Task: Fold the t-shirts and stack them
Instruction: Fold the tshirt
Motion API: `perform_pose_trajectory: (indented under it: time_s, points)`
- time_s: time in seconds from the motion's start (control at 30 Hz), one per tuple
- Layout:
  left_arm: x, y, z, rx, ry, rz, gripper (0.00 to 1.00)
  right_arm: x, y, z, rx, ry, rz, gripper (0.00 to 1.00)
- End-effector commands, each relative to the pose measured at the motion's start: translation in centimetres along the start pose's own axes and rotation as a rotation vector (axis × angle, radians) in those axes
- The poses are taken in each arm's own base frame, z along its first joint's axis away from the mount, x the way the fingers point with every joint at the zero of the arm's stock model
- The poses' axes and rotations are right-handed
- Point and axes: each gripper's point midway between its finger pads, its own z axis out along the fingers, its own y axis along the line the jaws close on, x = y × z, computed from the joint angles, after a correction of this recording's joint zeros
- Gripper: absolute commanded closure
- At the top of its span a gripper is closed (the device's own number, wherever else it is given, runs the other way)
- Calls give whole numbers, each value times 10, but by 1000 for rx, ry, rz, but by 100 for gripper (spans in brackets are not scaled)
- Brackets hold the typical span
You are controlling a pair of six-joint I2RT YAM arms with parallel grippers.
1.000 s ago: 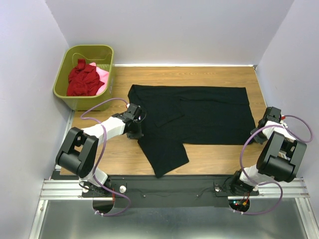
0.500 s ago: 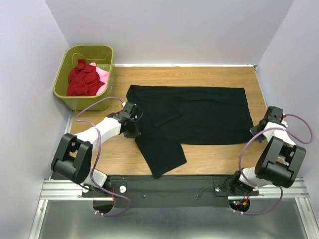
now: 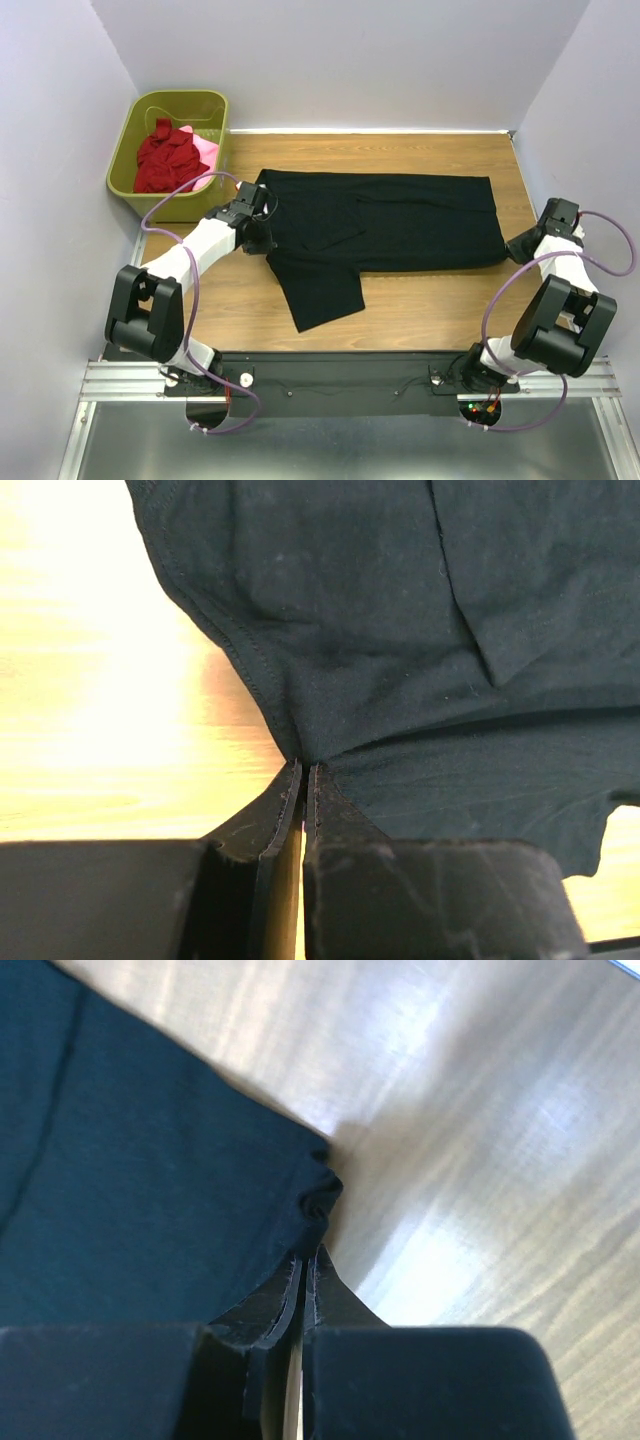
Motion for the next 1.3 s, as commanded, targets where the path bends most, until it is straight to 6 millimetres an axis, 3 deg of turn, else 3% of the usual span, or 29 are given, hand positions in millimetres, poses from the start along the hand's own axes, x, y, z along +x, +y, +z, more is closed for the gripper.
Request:
perform_pose_trajectory:
  time_s: [0.0,0.2,0.47,0.97,1.27]
  points:
    - [-15,9,-6,-31,-12,18,100,-25,20,-4,-56,-39,-24,99]
    - [-27,18,-1,-40,-20,5,100,-36,38,-1,-97,-31,-61,99]
    - [-36,19,11,-44,-19,4,100,-33,54,11,-104,-1,-117,99]
    - [-60,18,28,-64,-11,21,100,-24,64,36,-83,53,-187,99]
    - [-56,26,45,-86,15,12,100,-16,66,52,-55,78,-212,94]
